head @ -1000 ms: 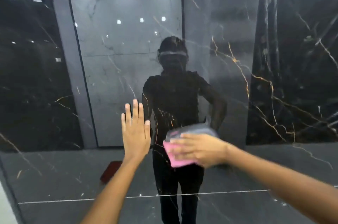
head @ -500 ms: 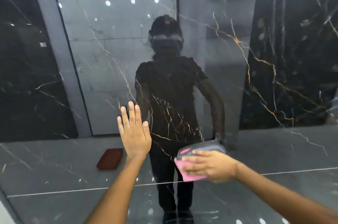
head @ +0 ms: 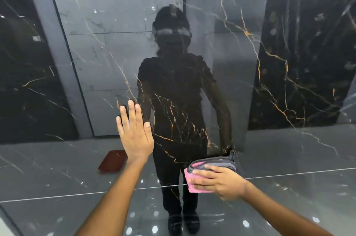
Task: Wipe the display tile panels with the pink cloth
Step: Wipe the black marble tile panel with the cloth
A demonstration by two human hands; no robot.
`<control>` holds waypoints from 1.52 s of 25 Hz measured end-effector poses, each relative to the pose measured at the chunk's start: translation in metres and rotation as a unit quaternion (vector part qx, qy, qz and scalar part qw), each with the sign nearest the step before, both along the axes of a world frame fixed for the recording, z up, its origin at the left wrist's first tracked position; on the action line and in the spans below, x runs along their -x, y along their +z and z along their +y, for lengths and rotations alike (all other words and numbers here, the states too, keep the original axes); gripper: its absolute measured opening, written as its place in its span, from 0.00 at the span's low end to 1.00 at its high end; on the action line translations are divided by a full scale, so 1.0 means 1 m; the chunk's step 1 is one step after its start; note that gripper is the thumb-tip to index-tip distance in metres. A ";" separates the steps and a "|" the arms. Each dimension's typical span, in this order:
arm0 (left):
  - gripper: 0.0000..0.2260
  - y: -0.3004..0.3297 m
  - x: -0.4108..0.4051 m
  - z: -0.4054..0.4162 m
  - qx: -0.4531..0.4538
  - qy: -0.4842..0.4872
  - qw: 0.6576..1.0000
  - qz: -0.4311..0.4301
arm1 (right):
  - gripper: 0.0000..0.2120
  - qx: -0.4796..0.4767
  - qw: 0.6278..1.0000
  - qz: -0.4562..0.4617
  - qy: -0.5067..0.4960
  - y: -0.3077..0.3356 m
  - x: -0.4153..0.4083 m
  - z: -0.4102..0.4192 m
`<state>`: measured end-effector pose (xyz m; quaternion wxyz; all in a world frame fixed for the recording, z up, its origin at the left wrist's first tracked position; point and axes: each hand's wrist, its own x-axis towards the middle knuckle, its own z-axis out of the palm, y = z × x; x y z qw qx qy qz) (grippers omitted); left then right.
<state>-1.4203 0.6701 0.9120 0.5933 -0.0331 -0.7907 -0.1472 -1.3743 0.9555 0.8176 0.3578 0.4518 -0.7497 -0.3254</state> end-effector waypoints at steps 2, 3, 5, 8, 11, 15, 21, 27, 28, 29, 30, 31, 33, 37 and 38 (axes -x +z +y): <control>0.26 0.001 0.001 0.002 -0.001 0.005 1.000 0.000 | 0.39 0.031 0.998 0.028 0.055 0.043 0.010 -0.003; 0.26 0.002 0.001 0.002 -0.003 0.004 1.000 0.001 | 0.36 0.111 0.990 0.057 0.072 0.081 0.015 -0.010; 0.26 0.000 0.001 0.002 -0.004 0.001 1.000 0.002 | 0.31 0.339 0.934 0.096 0.063 0.159 0.022 -0.025; 0.26 0.001 0.002 0.002 -0.006 0.005 1.000 -0.001 | 0.30 0.472 0.873 0.107 0.053 0.165 0.028 -0.053; 0.26 0.006 -0.001 0.003 0.002 -0.005 1.000 -0.012 | 0.36 0.130 0.990 0.046 0.033 0.056 0.015 -0.062; 0.23 0.002 -0.017 -0.019 -0.023 -0.045 0.999 -0.009 | 0.36 0.066 0.996 0.022 0.064 0.072 0.007 -0.032; 0.27 -0.027 -0.006 -0.067 -0.070 0.035 0.995 -0.057 | 0.32 0.464 0.871 0.134 0.096 0.224 0.031 -0.090; 0.25 -0.029 -0.004 -0.073 -0.065 0.016 0.997 -0.041 | 0.38 -0.027 0.997 -0.012 0.069 0.007 0.011 -0.100; 0.25 -0.031 -0.004 -0.074 -0.059 0.017 0.997 -0.038 | 0.37 -0.020 0.996 -0.024 0.080 0.011 0.008 -0.083; 0.25 -0.033 -0.004 -0.074 -0.053 0.015 0.998 -0.034 | 0.35 0.036 0.994 -0.023 0.100 0.026 0.009 -0.069; 0.24 -0.034 -0.003 -0.074 -0.047 0.011 0.998 -0.029 | 0.33 0.131 0.985 0.000 0.113 0.055 0.011 -0.059; 0.24 -0.033 -0.001 -0.074 -0.044 0.009 0.999 -0.023 | 0.31 0.245 0.963 0.030 0.111 0.093 0.015 -0.056; 0.24 -0.028 0.003 -0.074 -0.050 0.007 0.998 -0.023 | 0.29 0.427 0.894 0.091 0.096 0.156 0.029 -0.073; 0.25 -0.028 0.003 -0.076 -0.050 0.008 0.998 -0.025 | 0.35 0.288 0.949 0.076 0.099 0.110 0.038 -0.154; 0.24 -0.029 0.003 -0.077 -0.051 0.006 0.998 -0.025 | 0.37 0.164 0.981 0.046 0.091 0.061 0.034 -0.154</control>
